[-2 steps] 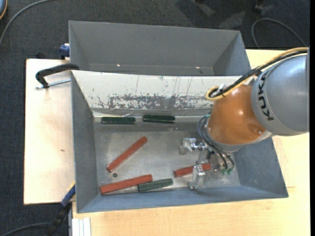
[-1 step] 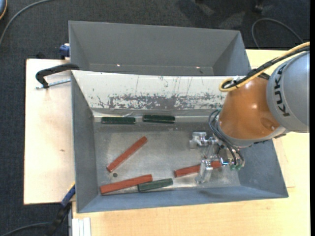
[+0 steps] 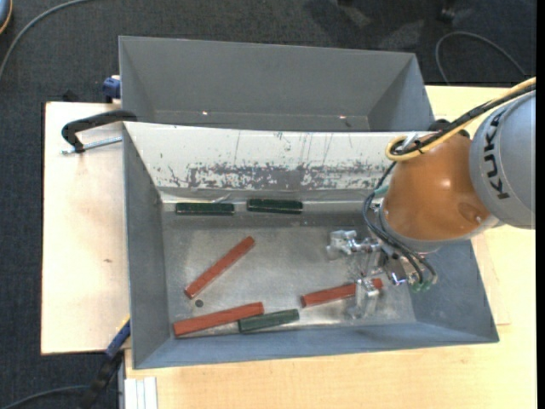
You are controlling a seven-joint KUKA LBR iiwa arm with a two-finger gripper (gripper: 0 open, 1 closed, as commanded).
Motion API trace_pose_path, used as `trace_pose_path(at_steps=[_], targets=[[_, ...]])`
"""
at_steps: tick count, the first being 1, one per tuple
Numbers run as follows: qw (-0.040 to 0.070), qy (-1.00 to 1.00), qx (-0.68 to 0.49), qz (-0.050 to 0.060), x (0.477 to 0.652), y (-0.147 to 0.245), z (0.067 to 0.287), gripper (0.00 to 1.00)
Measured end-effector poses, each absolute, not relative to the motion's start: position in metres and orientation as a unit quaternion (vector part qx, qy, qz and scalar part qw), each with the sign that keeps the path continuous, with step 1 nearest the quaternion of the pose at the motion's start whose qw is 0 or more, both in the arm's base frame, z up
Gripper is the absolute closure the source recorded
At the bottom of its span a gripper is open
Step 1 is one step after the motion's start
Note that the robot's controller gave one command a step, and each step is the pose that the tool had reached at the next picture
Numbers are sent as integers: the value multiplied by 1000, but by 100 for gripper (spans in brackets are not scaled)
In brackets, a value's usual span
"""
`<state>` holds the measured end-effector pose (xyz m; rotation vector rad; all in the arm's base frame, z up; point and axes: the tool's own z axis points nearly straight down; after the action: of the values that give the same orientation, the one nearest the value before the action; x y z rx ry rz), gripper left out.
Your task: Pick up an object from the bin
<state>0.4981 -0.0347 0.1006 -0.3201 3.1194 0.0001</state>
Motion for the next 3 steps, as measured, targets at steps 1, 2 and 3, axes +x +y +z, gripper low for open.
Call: trace_pose_path(at_steps=[1,2,3], targets=[[-1,992,-129,1,499,-33,69,0],[0,992,-128,1,499,-33,70,0],[0,992,-128,1,499,-33,70,100]])
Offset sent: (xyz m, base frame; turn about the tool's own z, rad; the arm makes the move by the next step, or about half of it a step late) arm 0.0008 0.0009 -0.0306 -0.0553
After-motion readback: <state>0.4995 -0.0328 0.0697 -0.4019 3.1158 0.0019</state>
